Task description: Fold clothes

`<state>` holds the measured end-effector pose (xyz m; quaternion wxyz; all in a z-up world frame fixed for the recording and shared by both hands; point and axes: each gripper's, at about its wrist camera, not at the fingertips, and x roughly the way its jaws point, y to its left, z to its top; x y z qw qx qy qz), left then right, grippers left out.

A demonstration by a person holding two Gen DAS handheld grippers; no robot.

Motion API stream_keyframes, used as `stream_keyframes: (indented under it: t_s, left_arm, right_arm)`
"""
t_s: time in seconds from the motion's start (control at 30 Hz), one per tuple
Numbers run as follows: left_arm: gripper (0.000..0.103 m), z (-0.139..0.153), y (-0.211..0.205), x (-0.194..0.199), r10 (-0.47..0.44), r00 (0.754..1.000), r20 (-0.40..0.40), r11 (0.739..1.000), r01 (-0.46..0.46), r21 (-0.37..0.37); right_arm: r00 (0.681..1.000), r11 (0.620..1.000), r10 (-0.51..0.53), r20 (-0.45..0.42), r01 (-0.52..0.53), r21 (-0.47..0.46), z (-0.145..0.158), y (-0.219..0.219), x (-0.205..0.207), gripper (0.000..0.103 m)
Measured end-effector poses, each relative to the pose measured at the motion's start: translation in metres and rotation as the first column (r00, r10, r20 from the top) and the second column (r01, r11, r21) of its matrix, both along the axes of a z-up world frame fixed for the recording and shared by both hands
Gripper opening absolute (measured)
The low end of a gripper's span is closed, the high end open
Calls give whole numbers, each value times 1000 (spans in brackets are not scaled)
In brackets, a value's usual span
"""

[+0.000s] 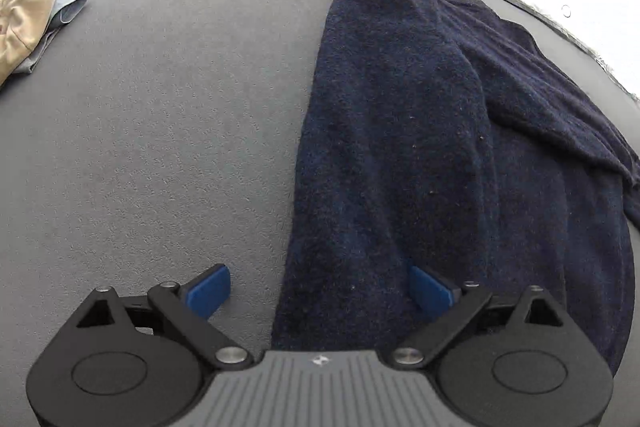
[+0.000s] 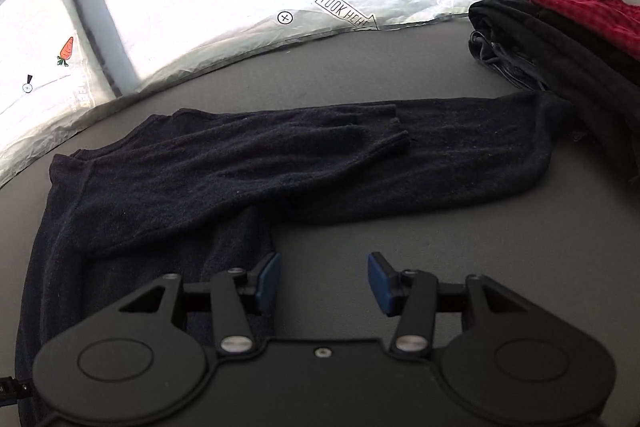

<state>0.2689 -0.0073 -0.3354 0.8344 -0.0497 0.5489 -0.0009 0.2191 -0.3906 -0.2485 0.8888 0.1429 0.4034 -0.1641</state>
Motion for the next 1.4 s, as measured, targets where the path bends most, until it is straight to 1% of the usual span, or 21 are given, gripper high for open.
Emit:
stream_keyframes:
  t_s: [0.03,0.13,0.23,0.33,0.43,0.53,0.6,0.67,0.77,0.83,0.9,0.97,1.07,1.13,1.17,1.2,1.23,1.27,1.3,1.33,1.4]
  left_arm:
    - [103,-1,-3,-1,1,1000,5,1000,-1,19]
    - [103,2,-1,3,51,999,-9,999,-51,8]
    - [103,8,4,13,105,994,-5,995,-105,2]
    - [103,22,7,33,150,988,42,988,-152,34]
    - [103,36,11,66,179,980,83,984,-181,7]
    - [103,38,7,104,188,979,74,982,-187,-26]
    - [103,35,-2,126,172,983,57,985,-171,-15]
    - [103,26,-13,146,143,989,28,990,-144,16]
    - [103,8,-25,168,113,993,-40,992,-110,65]
    - [103,3,-24,172,128,991,-50,991,-125,47]
    - [103,2,-22,174,141,989,-51,990,-140,32]
    - [103,2,-24,174,138,989,-46,990,-136,40]
    - [103,2,-25,171,138,990,-31,990,-137,43]
    - [103,3,-24,169,138,990,-26,990,-137,43]
    - [103,3,-24,169,138,990,-24,990,-137,43]
    - [103,3,-24,169,138,990,-22,990,-137,43]
    - [103,3,-24,169,138,990,-20,990,-137,43]
    - [103,3,-23,169,140,990,-21,990,-139,40]
    - [103,4,-22,169,141,990,-23,989,-140,37]
    - [103,5,-22,169,149,988,-28,988,-148,35]
    - [103,10,-17,161,169,985,-21,986,-168,9]
  right_arm:
    - [1000,1000,-6,-1,6,10,-1,-4,-2,50]
    - [1000,999,-25,5,25,47,-4,-17,-6,50]
    - [999,998,-35,16,34,50,-5,-27,-1,50]
    - [998,997,-45,37,43,57,-7,-39,13,52]
    - [994,992,-82,77,75,99,-12,-53,32,56]
    - [990,983,-118,83,104,152,-16,-66,58,56]
    - [986,974,-148,78,132,184,-19,-76,76,56]
    - [984,972,-166,68,152,181,-24,-85,93,56]
    - [982,978,-181,46,174,119,-33,-100,115,56]
    - [979,976,-202,37,198,88,-39,-110,126,57]
    - [976,973,-218,25,215,86,-46,-118,135,57]
    - [975,969,-223,19,219,111,-52,-123,141,58]
    - [967,958,-252,41,243,154,-54,-124,142,63]
    - [961,943,-272,45,257,211,-53,-126,142,58]
    - [958,929,-283,45,262,260,-54,-129,142,48]
    - [954,911,-296,44,268,315,-55,-132,141,28]
    - [945,867,-325,38,282,410,-59,-137,138,22]
    - [927,798,-374,30,304,520,-66,-144,134,20]
    - [901,707,-433,19,327,627,-74,-149,127,17]
    - [869,599,-494,-1,341,725,-83,-154,118,17]
    - [813,407,-581,-44,336,849,-97,-158,102,15]
